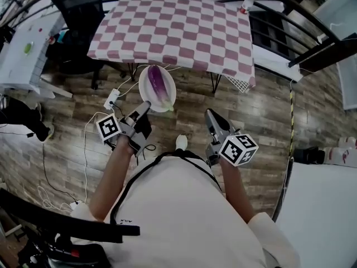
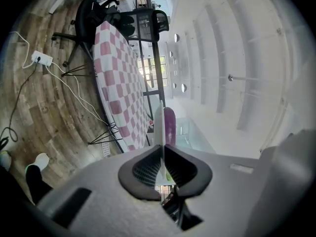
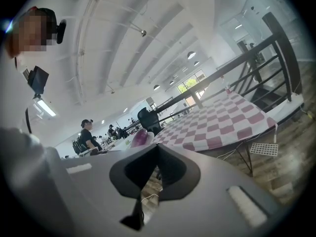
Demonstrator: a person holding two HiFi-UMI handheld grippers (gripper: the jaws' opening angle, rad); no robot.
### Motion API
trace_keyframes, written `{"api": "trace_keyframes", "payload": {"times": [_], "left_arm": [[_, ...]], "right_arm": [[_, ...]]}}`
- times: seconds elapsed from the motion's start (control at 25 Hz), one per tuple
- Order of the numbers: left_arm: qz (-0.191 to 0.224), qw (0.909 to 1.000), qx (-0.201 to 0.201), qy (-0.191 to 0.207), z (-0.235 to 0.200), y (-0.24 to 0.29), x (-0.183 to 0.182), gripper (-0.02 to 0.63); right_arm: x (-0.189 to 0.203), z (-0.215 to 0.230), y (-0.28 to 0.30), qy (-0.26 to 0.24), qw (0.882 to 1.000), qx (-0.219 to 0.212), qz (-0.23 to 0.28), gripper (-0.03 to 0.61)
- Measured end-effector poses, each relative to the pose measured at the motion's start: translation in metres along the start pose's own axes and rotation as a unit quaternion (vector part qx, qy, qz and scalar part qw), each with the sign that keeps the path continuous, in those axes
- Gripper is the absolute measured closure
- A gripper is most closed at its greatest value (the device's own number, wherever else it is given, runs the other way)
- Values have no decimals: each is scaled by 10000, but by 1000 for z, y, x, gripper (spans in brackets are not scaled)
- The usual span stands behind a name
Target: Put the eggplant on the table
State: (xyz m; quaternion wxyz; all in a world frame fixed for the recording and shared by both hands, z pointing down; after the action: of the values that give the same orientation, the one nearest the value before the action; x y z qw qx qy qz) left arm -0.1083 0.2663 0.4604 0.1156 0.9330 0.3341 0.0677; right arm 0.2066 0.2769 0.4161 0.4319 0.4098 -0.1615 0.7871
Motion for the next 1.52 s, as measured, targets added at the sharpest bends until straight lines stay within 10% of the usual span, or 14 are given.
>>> {"api": "trace_keyframes", "payload": {"times": [1.52], "left_arm": [[395, 9990, -135, -169, 26, 141, -55, 581]], "right_arm": [[-81, 128, 47, -240, 9964, -322, -741, 572]]}}
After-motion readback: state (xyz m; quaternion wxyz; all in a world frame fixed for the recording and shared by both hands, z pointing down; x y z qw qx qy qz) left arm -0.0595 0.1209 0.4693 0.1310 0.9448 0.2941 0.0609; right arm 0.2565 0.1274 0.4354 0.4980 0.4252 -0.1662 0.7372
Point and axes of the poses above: the fingertips, and each gripper's own axes: y forward along the fingers, z to its right, x out of its underside, the point moved 9 cm from there along -y, backward along the fingers, and after that the axes turned 14 degrees about -x, right-handed, at the moved point
